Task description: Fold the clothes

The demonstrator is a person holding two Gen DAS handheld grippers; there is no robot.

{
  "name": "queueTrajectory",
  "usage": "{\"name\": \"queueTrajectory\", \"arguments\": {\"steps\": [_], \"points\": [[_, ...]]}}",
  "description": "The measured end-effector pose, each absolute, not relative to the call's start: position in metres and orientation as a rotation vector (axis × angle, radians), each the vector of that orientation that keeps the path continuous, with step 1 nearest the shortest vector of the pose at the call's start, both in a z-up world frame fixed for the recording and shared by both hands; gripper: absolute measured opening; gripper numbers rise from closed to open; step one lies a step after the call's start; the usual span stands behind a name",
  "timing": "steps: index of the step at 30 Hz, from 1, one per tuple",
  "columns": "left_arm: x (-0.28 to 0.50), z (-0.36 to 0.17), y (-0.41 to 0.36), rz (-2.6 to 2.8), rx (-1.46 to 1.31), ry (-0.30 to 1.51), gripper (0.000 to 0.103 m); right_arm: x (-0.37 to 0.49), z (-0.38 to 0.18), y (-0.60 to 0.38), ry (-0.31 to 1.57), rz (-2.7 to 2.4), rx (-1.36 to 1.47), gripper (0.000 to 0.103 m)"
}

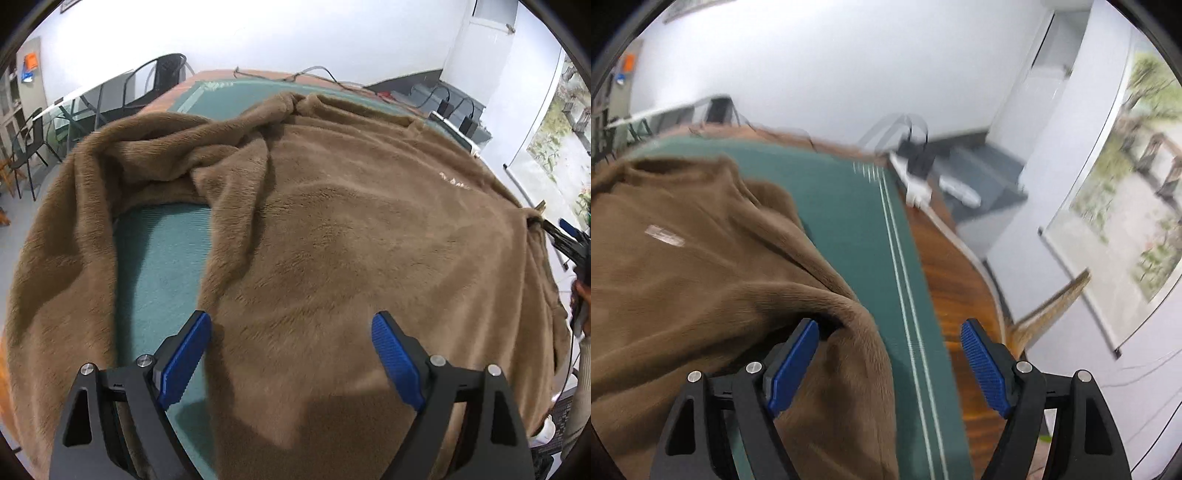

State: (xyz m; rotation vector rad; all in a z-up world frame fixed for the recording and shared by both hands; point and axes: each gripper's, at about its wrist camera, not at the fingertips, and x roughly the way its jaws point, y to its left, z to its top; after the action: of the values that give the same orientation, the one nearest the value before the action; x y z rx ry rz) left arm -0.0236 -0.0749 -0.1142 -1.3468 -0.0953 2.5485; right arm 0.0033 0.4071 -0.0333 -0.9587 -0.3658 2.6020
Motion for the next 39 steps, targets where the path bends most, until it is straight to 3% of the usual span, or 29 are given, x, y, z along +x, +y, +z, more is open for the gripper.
{"name": "queueTrajectory", "arguments": {"steps": [4,8,11,19,25,32,33,35,37,39], "points": [[-0.006,-0.105,-0.087,2.568,-1.314,-0.168,0.091,0.044,-0.026,0.367,-0.402,2.798,-1.027,0.082],[0.014,-0.102,-0.097,2.579,-1.285,-0.198,0.091,0.061,-0.066,0.350,-0.499,2.738,-1.201,0.082],[0.035,-0.104,-0.108,2.592,-1.267,-0.207,0.091,0.068,-0.085,0.372,-0.547,2.547,-1.176,0.082],[0.090,-0.112,-0.143,2.632,-1.223,-0.276,0.091,0.129,-0.065,0.418,-0.405,2.357,-1.001,0.082],[0.118,-0.122,-0.149,2.647,-1.201,-0.261,0.091,0.202,-0.050,0.289,-0.680,2.811,-0.821,0.082],[0.132,-0.134,-0.144,2.597,-1.192,-0.322,0.091,0.250,-0.093,0.199,-0.972,2.934,-0.885,0.082],[0.133,-0.135,-0.143,2.592,-1.191,-0.334,0.091,0.248,-0.098,0.201,-0.987,2.917,-0.894,0.080],[0.137,-0.136,-0.142,2.585,-1.188,-0.357,0.091,0.244,-0.106,0.203,-1.016,2.883,-0.913,0.065],[0.140,-0.136,-0.142,2.583,-1.183,-0.370,0.091,0.239,-0.109,0.203,-1.013,2.882,-0.931,0.040],[0.145,-0.135,-0.142,2.584,-1.171,-0.379,0.091,0.235,-0.111,0.189,-1.076,2.860,-0.918,0.034]]}}
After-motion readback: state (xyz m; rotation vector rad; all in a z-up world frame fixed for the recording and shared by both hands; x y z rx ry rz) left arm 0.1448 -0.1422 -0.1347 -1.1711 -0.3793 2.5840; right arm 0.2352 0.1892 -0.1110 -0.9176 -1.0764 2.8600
